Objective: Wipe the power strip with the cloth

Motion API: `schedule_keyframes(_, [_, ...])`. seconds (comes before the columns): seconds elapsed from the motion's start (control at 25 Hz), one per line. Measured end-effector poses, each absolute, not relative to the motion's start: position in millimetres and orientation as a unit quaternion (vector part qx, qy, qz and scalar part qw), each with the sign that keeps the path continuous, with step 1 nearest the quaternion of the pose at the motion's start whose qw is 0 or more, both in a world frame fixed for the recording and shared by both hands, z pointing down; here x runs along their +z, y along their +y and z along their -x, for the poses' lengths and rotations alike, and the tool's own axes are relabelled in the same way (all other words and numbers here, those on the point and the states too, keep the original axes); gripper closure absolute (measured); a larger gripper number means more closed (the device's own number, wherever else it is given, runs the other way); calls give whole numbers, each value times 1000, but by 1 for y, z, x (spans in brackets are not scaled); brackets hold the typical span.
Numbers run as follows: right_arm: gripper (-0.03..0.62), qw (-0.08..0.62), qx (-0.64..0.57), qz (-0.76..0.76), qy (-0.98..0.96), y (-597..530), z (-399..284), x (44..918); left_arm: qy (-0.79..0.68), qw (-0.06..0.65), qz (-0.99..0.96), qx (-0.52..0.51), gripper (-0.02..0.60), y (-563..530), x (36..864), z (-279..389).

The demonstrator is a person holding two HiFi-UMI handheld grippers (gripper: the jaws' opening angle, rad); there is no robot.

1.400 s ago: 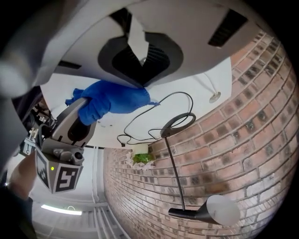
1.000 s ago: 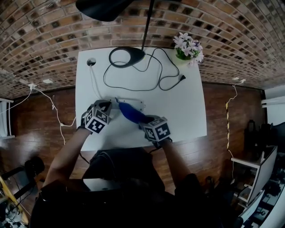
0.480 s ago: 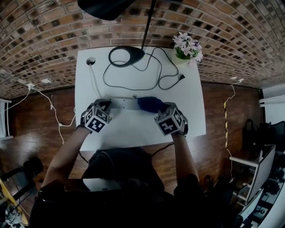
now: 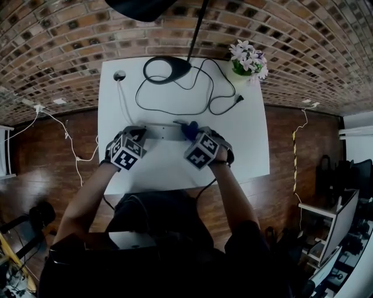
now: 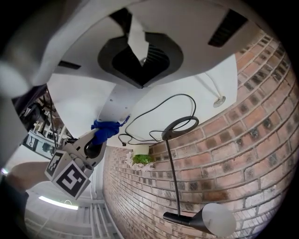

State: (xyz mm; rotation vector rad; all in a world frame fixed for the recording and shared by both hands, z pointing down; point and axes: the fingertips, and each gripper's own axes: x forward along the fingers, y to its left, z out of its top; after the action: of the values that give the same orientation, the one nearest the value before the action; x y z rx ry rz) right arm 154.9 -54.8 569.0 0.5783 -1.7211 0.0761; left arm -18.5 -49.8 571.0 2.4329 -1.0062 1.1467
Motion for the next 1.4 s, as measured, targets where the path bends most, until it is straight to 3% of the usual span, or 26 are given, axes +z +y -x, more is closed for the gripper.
schedule_keyframes(0.84, [536,591,53,-257,-762,-59,-98,568,-328,145,-850,385,572,-48,570,19])
schedule_keyframes(1.4, [537,626,44,-251,-737,-61,-71,571,-311,145,-865,367,572,-49,569,20])
